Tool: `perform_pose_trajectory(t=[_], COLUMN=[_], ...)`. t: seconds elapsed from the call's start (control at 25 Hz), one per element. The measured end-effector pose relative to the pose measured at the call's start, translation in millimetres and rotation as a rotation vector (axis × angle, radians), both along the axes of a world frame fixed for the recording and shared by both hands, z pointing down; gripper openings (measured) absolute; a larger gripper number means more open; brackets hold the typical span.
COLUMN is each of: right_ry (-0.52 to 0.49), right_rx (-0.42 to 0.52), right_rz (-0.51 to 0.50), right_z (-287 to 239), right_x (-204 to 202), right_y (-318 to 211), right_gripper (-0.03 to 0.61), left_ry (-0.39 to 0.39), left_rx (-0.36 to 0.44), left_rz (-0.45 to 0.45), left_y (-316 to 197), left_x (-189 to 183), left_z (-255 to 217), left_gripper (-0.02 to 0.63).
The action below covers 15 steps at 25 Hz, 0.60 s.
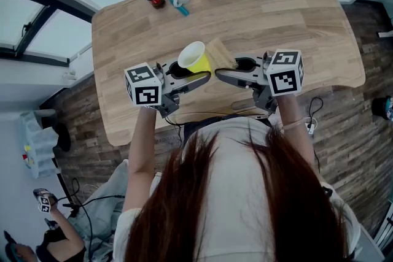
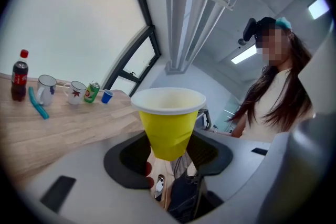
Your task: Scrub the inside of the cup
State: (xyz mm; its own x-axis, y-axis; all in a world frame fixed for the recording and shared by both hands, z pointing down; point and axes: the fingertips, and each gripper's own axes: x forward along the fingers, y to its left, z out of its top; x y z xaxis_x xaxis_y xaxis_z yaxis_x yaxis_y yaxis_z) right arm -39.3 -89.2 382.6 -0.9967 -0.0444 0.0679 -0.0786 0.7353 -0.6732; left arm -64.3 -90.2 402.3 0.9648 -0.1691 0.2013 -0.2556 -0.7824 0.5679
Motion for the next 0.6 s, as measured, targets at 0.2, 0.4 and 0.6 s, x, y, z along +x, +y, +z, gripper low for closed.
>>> perform_pose_trajectory(t=[0.2,0.4,0.6], right_ry=[-0.063,-0.095,-0.139], right_rx=[-0.018,-0.036,-0.068], right_rz=[-0.054,-0.092,-0.134], right_z=[-9,-12,-16], right_x=[4,6,5], right_y=[8,14,18], right_gripper=[0.127,0.127,0.127], left_ry=[0.060,0.092,0.136], left_rx=[-0.034,-0.061,-0.089], left_rz=[0.088,0.151,0.205], left_y=[15,26,34], left_x=[5,8,7], left_z=[-11,-17,-23], left_gripper=[0.219,0.219,0.219])
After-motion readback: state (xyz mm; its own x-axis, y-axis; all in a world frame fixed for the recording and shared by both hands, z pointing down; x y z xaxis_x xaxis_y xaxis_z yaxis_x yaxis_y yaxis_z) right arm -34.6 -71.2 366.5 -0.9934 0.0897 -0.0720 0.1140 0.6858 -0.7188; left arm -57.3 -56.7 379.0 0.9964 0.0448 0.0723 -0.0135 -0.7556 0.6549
